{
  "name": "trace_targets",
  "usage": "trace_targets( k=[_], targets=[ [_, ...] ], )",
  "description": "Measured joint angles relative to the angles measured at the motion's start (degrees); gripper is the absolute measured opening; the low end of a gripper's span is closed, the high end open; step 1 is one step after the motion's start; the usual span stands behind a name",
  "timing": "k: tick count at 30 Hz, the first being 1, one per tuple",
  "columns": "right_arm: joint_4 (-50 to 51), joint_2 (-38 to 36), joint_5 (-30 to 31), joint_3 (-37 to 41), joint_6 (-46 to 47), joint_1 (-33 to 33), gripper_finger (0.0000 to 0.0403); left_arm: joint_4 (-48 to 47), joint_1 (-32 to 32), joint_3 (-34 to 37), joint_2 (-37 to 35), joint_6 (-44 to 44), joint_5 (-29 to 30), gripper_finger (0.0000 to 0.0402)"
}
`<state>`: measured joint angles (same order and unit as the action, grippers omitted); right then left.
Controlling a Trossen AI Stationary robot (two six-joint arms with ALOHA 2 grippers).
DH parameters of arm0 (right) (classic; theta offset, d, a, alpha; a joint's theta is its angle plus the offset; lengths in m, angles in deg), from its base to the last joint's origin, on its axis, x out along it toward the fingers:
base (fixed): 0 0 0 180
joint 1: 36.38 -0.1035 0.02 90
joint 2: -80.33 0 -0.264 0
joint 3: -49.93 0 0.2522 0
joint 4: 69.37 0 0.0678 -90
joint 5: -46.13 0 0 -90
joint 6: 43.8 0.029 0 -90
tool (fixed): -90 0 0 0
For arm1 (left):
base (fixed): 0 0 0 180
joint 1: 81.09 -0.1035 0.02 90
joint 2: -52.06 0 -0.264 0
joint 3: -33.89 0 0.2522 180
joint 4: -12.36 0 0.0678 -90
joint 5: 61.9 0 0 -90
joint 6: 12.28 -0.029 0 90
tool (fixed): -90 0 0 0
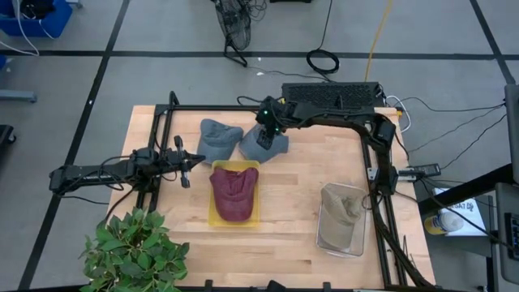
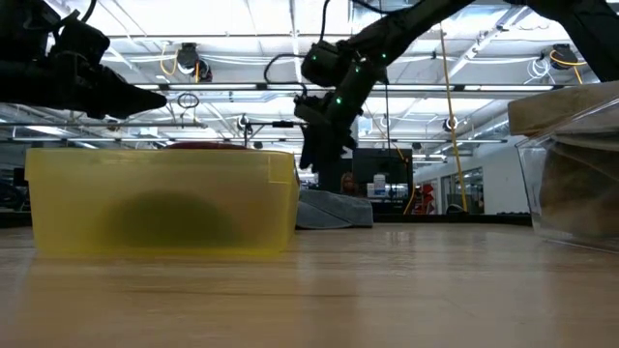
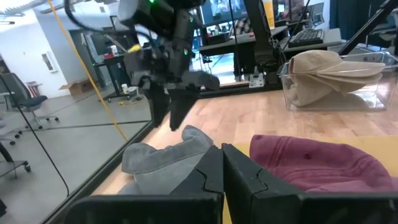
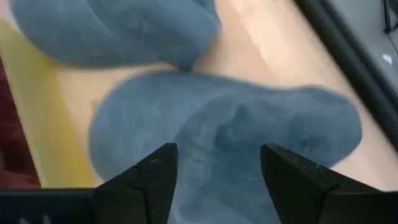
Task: Pick & Place hat
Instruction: Put the right blue cap into the yellow bin
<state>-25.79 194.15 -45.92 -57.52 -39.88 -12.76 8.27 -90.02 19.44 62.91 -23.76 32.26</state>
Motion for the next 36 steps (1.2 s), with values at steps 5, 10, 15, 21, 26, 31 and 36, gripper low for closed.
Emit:
trace_targets(
  k=[5,10,15,21,26,31,36],
  targets=[
    [-2.0,-0.2,-0.7,3.2,0.4,0.0,0.0215,0.0,0.0,0.0,0.0,-0.7,0.0,0.0006],
    [-5.9,-0.1,-3.4,5.3,1.6,0.0,0.0211,0.8,0.0,0.0,0.0,-1.4,0.0,0.0006],
    [-6.0,-0.1,1.2,5.3,1.5,-0.3,0.0211,1.2,0.0,0.0,0.0,-2.4,0.0,0.0006],
    [-6.1,-0.1,0.8,5.3,2.1,-0.6,0.021,1.4,0.0,0.0,0.0,-3.0,0.0,0.0006],
    [-7.2,1.2,0.5,5.3,3.0,-0.7,0.021,1.4,0.0,0.0,0.0,-3.3,0.0,0.0006],
    [-7.6,4.0,0.5,5.3,3.2,-0.6,0.021,1.4,0.0,0.0,0.0,-3.3,0.0,0.0006],
    [-8.3,5.3,1.0,5.2,3.4,-0.4,0.021,1.3,0.0,0.0,0.0,-2.8,0.1,0.0006]
  ],
)
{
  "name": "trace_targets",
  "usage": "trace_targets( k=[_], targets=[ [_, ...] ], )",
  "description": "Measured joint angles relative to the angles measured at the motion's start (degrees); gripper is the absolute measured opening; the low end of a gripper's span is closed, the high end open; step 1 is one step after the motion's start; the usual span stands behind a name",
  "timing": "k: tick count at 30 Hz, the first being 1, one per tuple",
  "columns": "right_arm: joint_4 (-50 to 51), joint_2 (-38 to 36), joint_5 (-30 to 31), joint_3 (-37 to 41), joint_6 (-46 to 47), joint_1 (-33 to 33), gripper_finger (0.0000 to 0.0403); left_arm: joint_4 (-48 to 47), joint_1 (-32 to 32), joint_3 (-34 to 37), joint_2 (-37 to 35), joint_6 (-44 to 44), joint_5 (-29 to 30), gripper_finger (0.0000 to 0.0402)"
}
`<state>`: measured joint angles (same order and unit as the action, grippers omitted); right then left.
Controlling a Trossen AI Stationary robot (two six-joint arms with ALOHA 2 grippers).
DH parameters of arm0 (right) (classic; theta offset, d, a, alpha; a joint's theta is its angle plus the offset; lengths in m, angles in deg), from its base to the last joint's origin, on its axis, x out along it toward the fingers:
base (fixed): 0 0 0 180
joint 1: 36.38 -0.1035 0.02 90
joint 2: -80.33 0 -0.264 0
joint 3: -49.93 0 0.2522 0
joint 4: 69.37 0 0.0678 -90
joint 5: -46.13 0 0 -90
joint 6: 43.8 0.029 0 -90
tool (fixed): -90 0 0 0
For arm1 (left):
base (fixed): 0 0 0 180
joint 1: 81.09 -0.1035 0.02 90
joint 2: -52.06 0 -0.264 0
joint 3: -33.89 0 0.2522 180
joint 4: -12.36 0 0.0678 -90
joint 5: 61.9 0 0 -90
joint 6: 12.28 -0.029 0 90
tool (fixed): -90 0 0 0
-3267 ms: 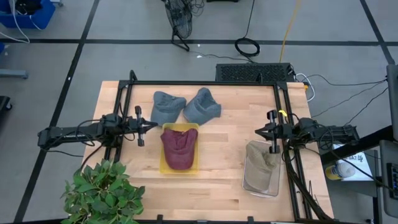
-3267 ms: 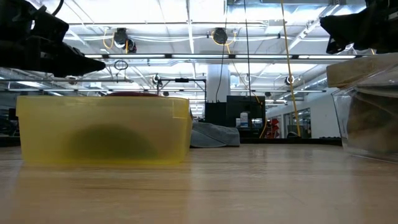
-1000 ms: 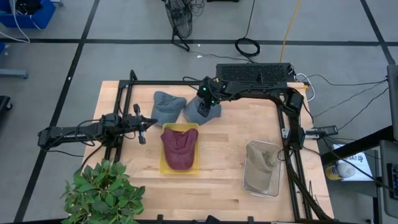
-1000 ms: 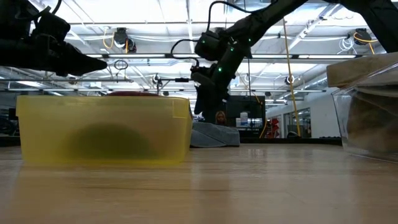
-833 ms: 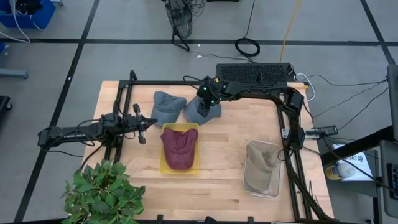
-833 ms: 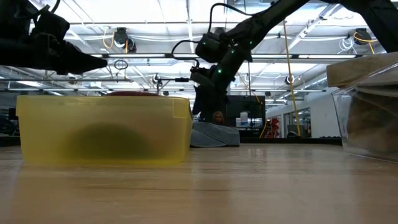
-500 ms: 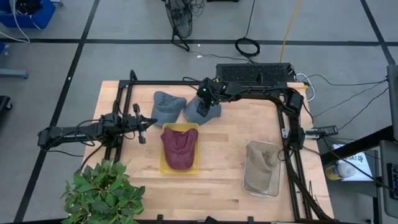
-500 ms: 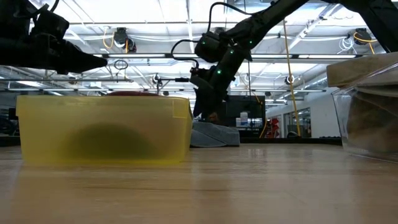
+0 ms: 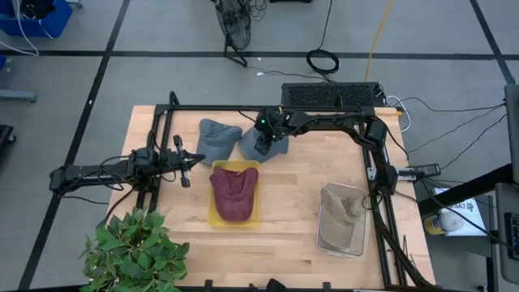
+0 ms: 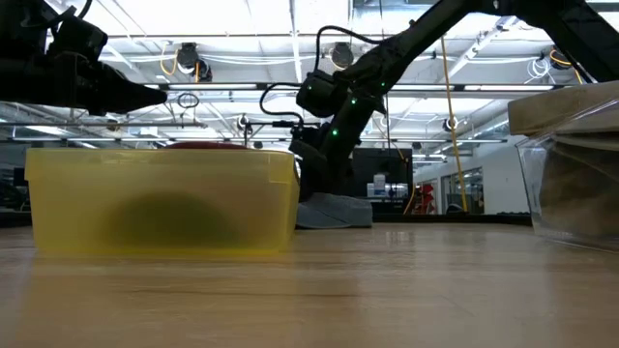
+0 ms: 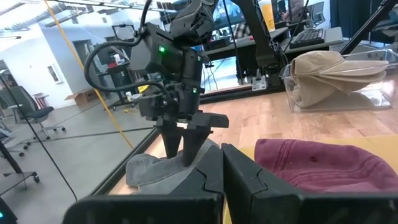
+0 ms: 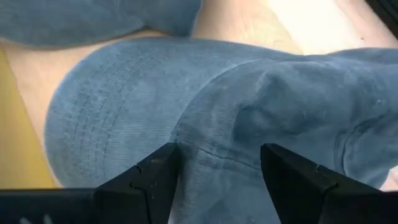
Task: Pick & Place hat
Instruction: Put the right blue cap into the yellow bin
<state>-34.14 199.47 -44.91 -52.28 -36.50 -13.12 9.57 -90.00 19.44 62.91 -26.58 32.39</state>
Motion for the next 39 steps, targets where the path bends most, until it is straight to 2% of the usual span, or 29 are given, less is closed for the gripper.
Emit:
trace_targets(
  k=[4,7,10,14,16,22,31,35,39],
  targets=[
    [0.2,0.1,-0.9,0.0,-0.3,0.4,0.0204,-0.3,0.0,0.0,0.0,0.4,0.0,0.0006],
    [0.5,0.1,-2.2,0.0,-0.7,0.7,0.0181,-0.4,0.0,0.0,0.0,0.9,0.0,0.0006],
    [0.9,0.1,-4.8,0.0,-1.0,1.2,0.0134,-0.4,0.0,0.0,0.0,1.4,0.0,0.0006],
    [0.9,0.0,-5.2,0.0,-4.4,1.4,0.0038,-0.4,0.0,0.0,0.0,1.6,0.0,0.0006],
    [1.1,-0.6,-5.1,0.1,-6.2,1.3,0.0012,-0.4,0.0,0.0,0.0,1.6,0.0,0.0006],
    [1.5,-4.5,-5.0,0.2,-10.4,0.7,0.0005,-0.5,0.0,0.0,0.0,1.6,0.0,0.0006],
    [1.7,-16.5,-5.0,0.2,-17.9,-1.5,0.0003,-0.5,0.0,0.0,0.0,2.4,0.1,0.0006],
    [1.2,-22.1,-6.1,0.1,-19.5,-4.3,0.0002,-0.5,0.0,0.0,0.0,2.5,0.1,0.0006],
    [-0.2,-24.1,-6.2,0.1,-20.2,-9.6,0.0001,-0.5,0.0,0.0,0.0,2.3,0.3,0.0006]
  ],
)
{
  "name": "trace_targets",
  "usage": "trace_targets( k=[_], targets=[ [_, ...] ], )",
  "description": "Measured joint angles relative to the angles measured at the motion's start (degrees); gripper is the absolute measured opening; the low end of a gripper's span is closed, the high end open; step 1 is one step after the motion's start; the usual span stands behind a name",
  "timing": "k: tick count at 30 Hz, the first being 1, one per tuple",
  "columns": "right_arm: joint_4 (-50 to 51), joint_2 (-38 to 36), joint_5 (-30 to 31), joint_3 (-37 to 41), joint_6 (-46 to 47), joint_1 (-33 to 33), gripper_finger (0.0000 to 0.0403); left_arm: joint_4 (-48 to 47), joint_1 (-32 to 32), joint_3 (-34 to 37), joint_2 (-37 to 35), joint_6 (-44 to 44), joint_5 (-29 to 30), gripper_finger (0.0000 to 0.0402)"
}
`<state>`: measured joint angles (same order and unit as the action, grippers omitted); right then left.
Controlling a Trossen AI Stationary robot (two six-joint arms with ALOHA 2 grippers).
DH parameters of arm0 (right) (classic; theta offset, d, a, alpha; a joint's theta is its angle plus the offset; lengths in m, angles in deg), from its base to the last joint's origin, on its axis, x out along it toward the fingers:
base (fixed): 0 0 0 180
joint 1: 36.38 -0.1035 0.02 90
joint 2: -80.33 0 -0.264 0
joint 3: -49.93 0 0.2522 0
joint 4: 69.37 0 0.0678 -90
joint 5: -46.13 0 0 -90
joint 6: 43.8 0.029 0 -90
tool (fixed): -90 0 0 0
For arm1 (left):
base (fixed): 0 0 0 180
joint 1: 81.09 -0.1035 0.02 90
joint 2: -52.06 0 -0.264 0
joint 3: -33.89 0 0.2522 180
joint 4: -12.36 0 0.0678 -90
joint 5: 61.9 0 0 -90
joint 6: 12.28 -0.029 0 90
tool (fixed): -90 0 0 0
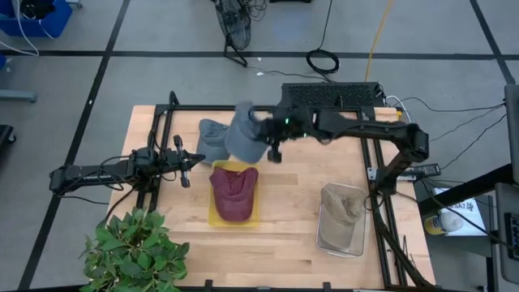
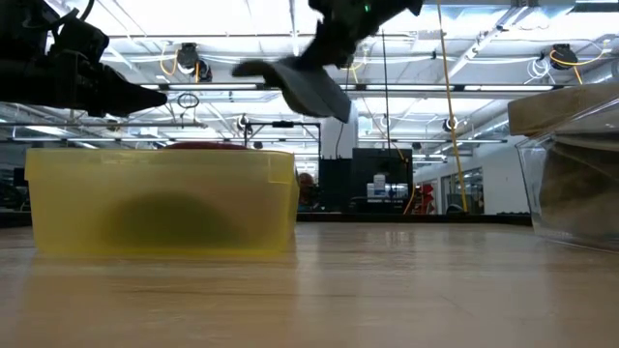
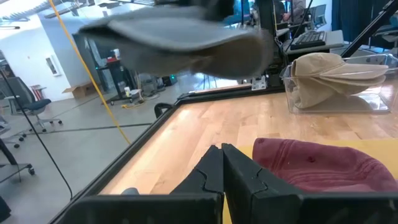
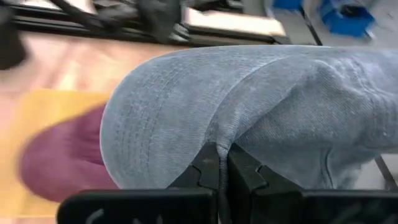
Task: Pick & Place hat
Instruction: Put the right blue cap into the yellow bin
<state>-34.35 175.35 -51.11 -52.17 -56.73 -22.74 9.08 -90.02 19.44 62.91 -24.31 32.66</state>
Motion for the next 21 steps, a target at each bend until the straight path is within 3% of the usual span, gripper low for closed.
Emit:
trace_targets(
  k=[10,17,21],
  targets=[
    [-7.4,5.5,1.0,-0.1,1.8,-12.0,0.0001,0.1,0.0,0.0,0.0,0.0,0.0,0.0006],
    [-13.4,12.1,0.8,-0.1,1.7,-16.4,0.0,-0.1,0.0,0.0,0.0,0.1,0.0,0.0006],
    [-11.4,15.5,-2.0,0.0,1.7,-17.5,0.0,-1.0,0.0,0.0,0.0,0.4,0.0,0.0006]
  ],
)
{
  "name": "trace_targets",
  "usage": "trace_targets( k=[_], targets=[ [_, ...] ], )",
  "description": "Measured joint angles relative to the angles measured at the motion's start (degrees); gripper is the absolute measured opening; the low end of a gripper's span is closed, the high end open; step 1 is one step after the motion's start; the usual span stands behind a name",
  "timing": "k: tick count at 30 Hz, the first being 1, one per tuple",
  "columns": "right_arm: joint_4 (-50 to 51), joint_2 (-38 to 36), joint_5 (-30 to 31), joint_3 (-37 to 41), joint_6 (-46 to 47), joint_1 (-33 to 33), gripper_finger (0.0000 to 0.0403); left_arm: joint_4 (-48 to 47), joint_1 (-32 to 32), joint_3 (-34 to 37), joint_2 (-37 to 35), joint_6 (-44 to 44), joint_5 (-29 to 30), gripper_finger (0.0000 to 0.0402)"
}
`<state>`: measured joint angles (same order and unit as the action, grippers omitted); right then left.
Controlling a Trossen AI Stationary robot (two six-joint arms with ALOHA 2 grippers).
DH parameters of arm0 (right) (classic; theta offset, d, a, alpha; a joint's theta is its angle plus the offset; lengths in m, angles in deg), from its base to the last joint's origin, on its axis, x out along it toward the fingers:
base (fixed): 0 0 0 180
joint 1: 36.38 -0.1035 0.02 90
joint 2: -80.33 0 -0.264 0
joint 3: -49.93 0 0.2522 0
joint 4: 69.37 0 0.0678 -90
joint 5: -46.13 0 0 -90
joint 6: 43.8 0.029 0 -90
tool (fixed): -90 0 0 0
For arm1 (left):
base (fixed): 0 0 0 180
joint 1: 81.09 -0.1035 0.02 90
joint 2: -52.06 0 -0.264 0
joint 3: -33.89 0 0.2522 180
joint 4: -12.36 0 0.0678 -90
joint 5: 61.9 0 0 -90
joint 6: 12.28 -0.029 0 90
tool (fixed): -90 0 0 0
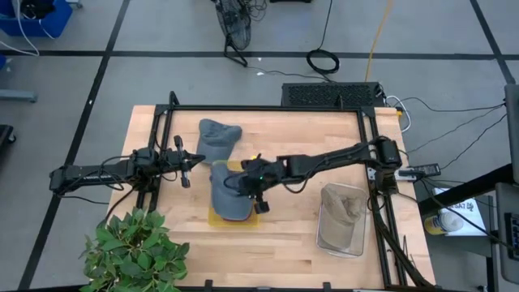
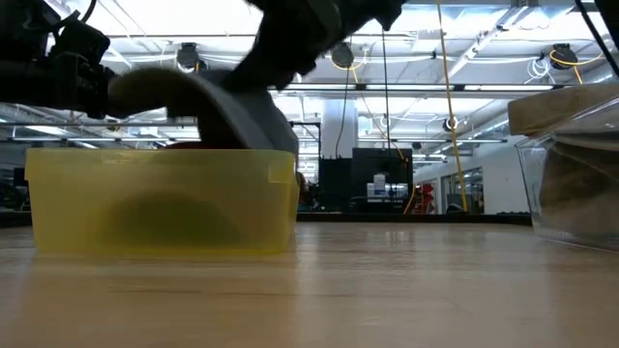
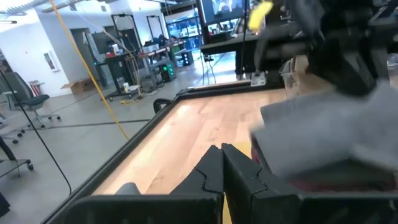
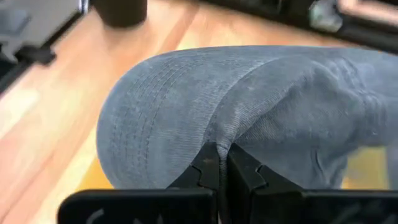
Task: Pick & Place hat
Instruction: Put the right blue cap into the yellow bin
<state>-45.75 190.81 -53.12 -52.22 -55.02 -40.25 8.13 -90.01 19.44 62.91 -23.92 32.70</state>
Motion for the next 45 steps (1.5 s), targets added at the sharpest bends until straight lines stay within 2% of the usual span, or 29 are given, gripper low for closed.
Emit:
trace_targets(
  k=[9,17,30,37,45],
  targets=[
    [2.0,3.7,0.1,0.0,-0.4,0.0,0.0,-0.4,0.0,0.0,0.0,0.2,0.0,0.0006],
    [6.1,4.0,-1.5,0.0,-1.0,0.0,0.0,-0.6,0.0,0.0,0.0,0.2,0.0,0.0006],
    [4.6,6.5,-1.5,-0.1,0.2,0.0,0.0002,-0.8,0.0,0.0,0.0,0.3,0.0,0.0006],
    [2.1,7.0,-1.5,0.0,0.1,0.0,0.0037,-1.1,0.0,0.0,0.0,0.4,0.0,0.0006],
    [1.5,7.0,-1.5,0.0,1.6,0.0,0.0119,-1.7,0.0,0.0,0.0,1.1,0.0,0.0006]
  ],
)
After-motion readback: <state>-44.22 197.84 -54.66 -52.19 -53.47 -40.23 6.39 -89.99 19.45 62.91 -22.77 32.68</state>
